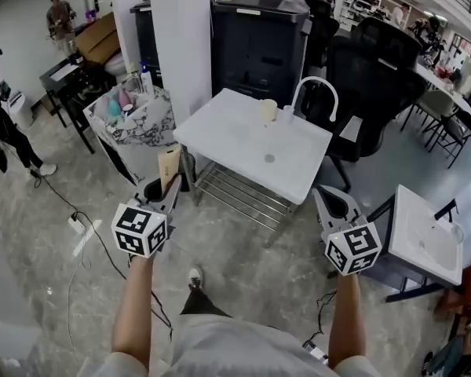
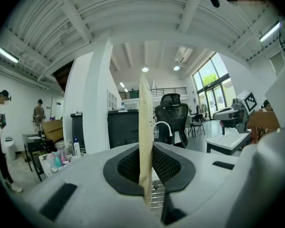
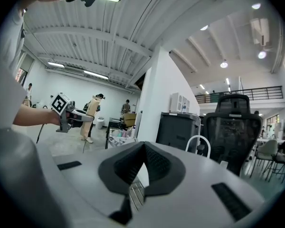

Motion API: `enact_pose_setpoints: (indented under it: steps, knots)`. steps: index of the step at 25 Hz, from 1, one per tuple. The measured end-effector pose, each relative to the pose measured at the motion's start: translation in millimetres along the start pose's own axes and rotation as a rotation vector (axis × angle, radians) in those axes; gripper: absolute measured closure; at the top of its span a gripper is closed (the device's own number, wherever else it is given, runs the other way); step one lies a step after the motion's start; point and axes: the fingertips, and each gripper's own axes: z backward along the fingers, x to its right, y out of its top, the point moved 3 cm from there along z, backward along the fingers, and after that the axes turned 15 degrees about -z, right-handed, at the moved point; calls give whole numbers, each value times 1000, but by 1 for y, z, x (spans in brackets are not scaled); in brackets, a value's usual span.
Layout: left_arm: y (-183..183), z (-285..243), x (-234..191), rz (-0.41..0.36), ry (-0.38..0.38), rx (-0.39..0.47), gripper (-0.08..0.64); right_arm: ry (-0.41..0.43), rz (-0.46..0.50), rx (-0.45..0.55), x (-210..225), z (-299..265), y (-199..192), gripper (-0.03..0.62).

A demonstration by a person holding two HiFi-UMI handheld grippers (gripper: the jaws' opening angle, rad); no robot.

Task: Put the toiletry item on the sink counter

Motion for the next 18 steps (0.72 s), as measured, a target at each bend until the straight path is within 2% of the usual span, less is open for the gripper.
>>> enact_pose_setpoints:
  steps: [9,18]
  knots:
    - [-38,-110,-128,-30,-114,5,531,-135,-44,-17,3,-135,11,597]
    - [-80,-175,-230,-31,-199,-11,531,-176,-73,-26,-24,-256,18,597]
